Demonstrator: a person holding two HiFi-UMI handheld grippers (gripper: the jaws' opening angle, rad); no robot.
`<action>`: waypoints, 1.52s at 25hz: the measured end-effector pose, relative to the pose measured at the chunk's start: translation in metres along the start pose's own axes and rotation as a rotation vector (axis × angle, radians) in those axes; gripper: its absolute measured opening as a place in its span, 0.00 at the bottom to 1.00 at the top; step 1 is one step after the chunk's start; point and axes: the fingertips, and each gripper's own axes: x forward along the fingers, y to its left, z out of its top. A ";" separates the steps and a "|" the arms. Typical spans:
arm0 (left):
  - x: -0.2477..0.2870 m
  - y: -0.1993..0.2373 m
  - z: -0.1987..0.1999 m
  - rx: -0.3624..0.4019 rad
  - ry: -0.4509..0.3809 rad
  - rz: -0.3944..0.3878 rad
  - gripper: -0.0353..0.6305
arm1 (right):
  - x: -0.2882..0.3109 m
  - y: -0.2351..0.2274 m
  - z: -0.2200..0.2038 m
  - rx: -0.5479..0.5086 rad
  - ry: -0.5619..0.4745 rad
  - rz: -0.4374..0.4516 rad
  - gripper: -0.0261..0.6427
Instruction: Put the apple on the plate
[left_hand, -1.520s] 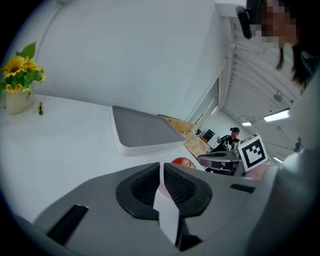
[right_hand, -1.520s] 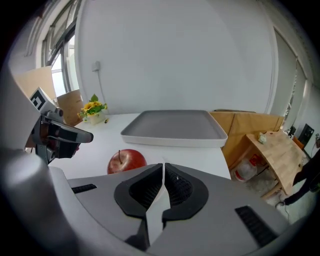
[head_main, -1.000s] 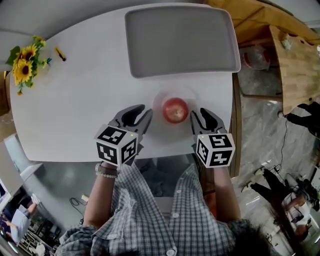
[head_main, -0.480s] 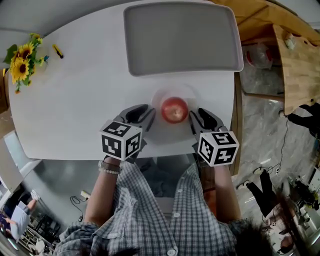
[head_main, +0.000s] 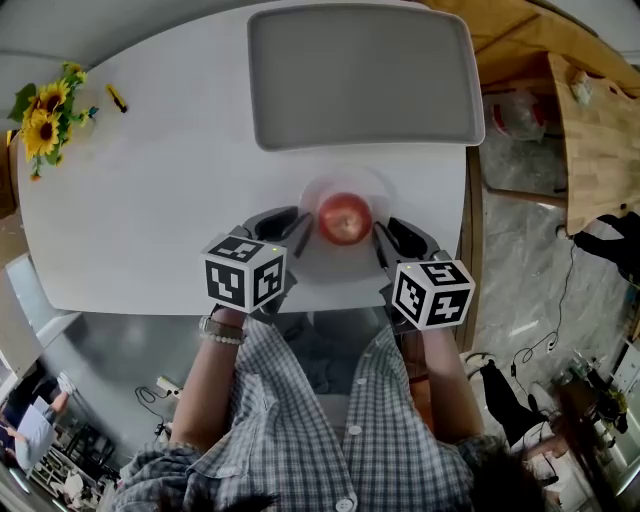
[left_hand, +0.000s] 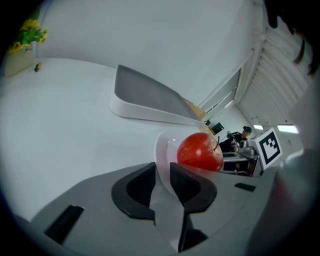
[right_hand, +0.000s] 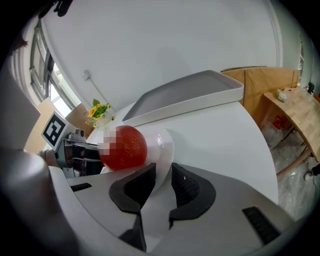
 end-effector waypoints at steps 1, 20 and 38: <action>0.000 0.000 -0.001 -0.008 0.004 0.003 0.19 | 0.000 -0.001 0.000 0.008 0.003 0.007 0.20; -0.004 0.000 -0.016 -0.208 0.082 0.037 0.13 | 0.006 -0.010 0.013 0.250 0.124 0.087 0.12; -0.039 0.000 0.027 -0.337 -0.042 -0.023 0.12 | -0.005 0.017 0.057 0.321 0.134 0.148 0.11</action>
